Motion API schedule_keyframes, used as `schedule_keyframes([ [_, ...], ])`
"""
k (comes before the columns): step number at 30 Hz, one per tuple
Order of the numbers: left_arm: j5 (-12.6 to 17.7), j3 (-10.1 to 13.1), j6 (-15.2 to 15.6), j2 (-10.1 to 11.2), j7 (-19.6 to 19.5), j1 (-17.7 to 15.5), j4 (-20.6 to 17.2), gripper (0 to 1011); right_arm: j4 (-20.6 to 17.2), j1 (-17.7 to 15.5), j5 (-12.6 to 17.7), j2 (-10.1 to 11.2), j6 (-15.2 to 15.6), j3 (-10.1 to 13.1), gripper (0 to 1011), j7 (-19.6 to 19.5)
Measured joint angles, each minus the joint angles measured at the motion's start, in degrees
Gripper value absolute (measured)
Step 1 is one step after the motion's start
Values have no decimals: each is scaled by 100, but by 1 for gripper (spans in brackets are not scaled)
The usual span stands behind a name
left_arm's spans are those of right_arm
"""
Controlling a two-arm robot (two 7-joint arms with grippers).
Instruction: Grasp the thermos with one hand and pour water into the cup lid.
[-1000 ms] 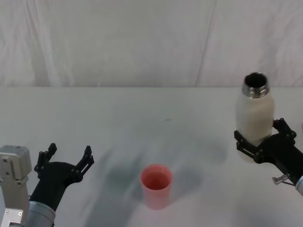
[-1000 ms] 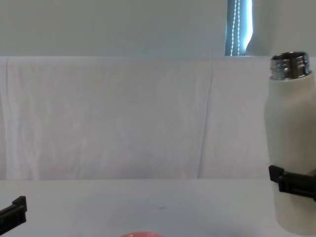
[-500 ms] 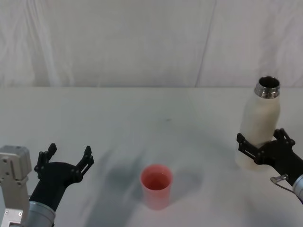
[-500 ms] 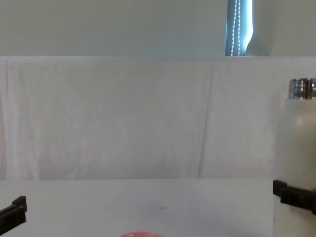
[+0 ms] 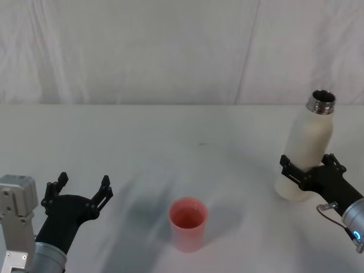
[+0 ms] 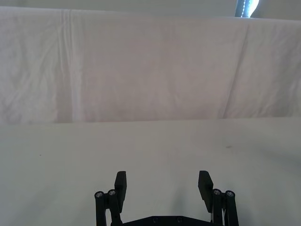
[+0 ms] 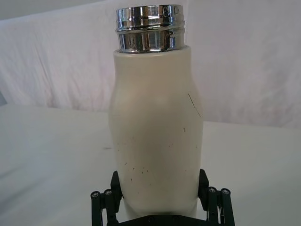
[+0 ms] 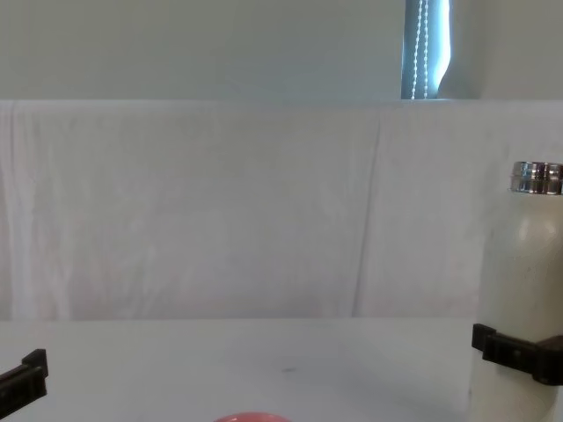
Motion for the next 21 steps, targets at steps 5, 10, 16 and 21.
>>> schedule_keyframes([
  [5, 0, 0, 0, 0, 0, 0, 0, 1001, 120, 71, 76, 18, -33, -75, 962, -38],
  [10, 0, 0, 0, 0, 0, 0, 0, 1001, 192, 108, 104, 65, -43, -147, 962, -74],
  [16, 0, 0, 0, 0, 0, 0, 0, 1001, 238, 130, 113, 109, -54, -210, 962, -106],
  [21, 0, 0, 0, 0, 0, 0, 0, 1001, 273, 154, 118, 126, -58, -251, 962, -126],
])
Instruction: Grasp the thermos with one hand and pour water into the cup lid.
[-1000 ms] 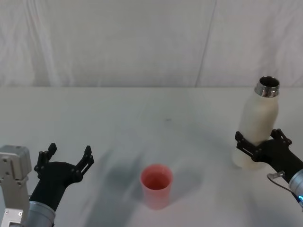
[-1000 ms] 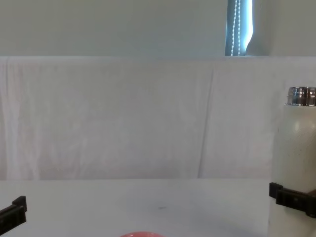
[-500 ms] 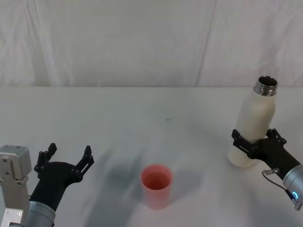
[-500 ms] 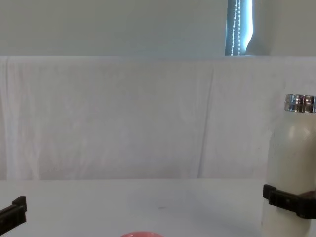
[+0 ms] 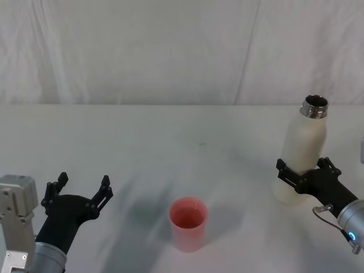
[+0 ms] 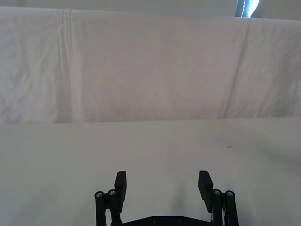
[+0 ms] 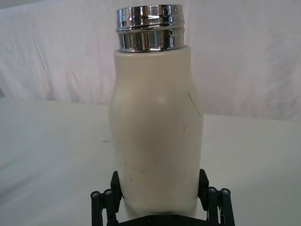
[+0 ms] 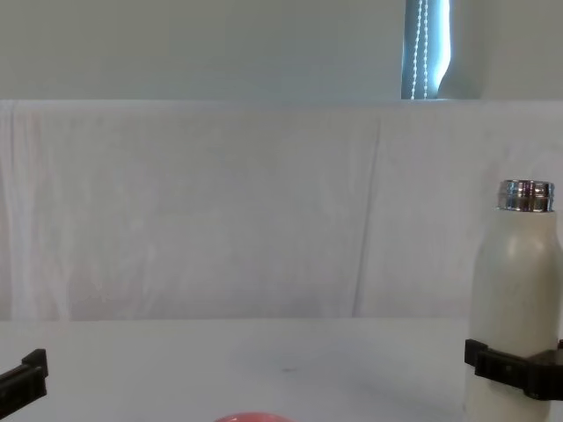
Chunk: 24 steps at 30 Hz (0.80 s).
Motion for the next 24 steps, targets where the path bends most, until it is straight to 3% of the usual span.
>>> schedule_keyframes([
  [24, 0, 0, 0, 0, 0, 0, 0, 1001, 19, 18, 5, 29, 3, -49, 962, -18],
])
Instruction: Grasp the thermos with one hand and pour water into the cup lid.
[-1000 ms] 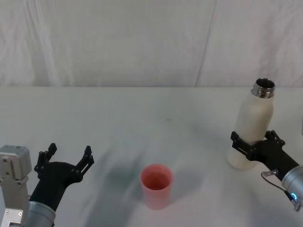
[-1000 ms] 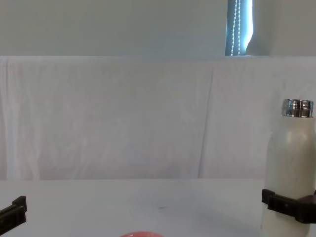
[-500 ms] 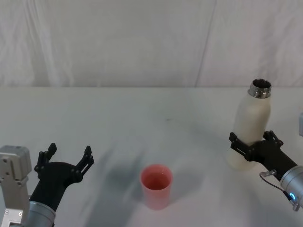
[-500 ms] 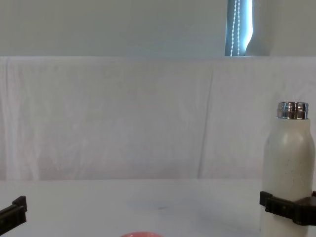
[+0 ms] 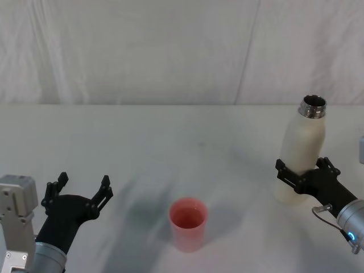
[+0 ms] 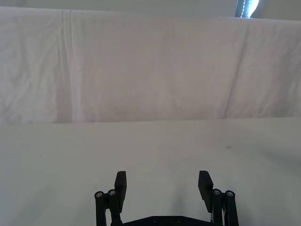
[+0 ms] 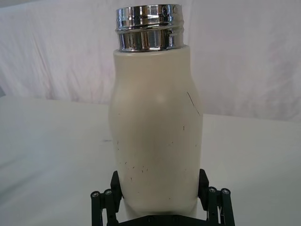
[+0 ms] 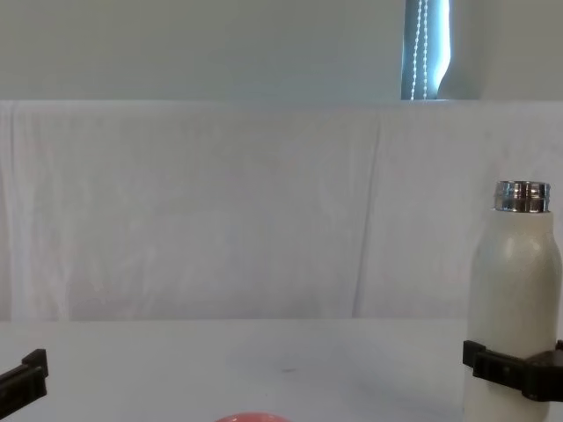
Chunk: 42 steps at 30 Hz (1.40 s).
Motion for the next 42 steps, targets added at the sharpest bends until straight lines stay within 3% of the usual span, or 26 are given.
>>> schedule_keyframes([
  [4, 0, 0, 0, 0, 1, 0, 0, 1001, 1, -3, -1, -2, 11, 0, 1002, 1],
  [24, 0, 0, 0, 0, 1, 0, 0, 1001, -2, -1, -4, -4, 10, 5, 1002, 6],
  [42, 0, 1, 0, 0, 1, 0, 0, 1001, -272, -124, 185, 236, 58, -55, 1003, 189],
])
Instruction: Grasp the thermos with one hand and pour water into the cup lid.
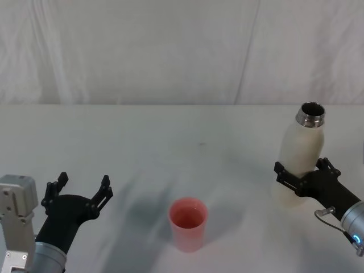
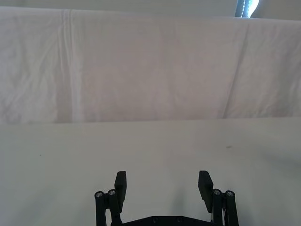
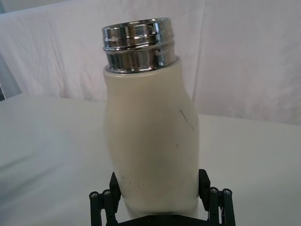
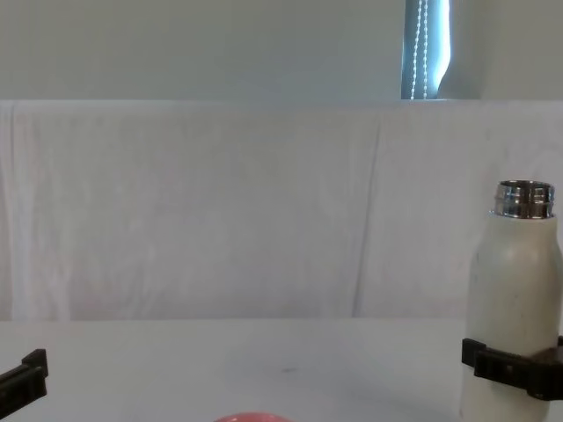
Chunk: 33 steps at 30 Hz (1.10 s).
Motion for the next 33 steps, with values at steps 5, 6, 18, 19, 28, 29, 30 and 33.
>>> schedule_keyframes([
  [5, 0, 0, 0, 0, 0, 0, 0, 1001, -1, -9, 40, 59, 5, -2, 1003, 3],
  [6, 0, 0, 0, 0, 0, 0, 0, 1001, -1, -10, 45, 67, 5, -2, 1003, 3],
  [18, 0, 0, 0, 0, 0, 0, 0, 1001, 4, -44, 113, 144, 16, 3, 1003, -6],
  [19, 0, 0, 0, 0, 0, 0, 0, 1001, -7, -52, 121, 150, 17, 6, 1003, -5],
  [28, 0, 0, 0, 0, 0, 0, 0, 1001, -145, -158, 196, 219, 39, 10, 1003, 1],
  [29, 0, 0, 0, 0, 0, 0, 0, 1001, -169, -177, 207, 230, 43, 11, 1003, 0],
  [30, 0, 0, 0, 0, 0, 0, 0, 1001, -197, -195, 219, 241, 50, 11, 1003, 1],
  [33, 0, 0, 0, 0, 0, 0, 0, 1001, -260, -240, 244, 269, 64, 11, 1003, 1],
])
